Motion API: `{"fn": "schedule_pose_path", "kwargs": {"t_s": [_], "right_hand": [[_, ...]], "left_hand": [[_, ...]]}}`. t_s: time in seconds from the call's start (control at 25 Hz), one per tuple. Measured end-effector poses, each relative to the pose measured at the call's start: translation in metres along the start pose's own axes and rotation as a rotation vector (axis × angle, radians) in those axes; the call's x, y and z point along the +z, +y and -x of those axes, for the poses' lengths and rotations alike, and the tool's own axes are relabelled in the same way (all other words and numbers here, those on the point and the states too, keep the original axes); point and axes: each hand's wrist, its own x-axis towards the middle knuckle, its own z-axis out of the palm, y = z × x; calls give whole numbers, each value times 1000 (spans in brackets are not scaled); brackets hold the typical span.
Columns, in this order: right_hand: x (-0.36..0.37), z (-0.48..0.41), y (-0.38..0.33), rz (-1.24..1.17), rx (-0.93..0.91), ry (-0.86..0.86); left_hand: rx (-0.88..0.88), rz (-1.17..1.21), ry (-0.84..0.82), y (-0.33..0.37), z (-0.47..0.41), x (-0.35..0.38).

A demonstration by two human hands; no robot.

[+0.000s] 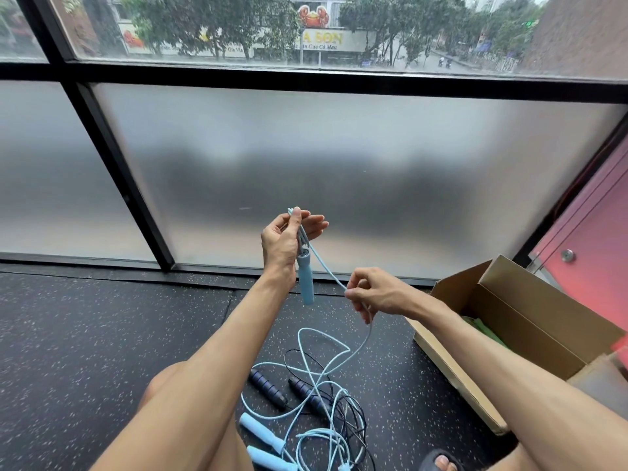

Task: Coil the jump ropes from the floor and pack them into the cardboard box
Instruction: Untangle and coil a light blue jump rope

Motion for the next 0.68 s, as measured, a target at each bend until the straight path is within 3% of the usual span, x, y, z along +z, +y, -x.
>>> {"fn": "schedule_pose_path", "kwargs": {"t_s": [0.32, 0.52, 0.68], "right_hand": [[-4, 3, -28, 311, -362, 231], [-15, 7, -33, 313, -516, 409], [-24, 5, -29, 239, -497, 535]], "left_hand": [[147, -484, -66, -14, 2, 4], [54, -714, -308, -17, 10, 8], [-91, -795, -542, -17, 15, 12]]}}
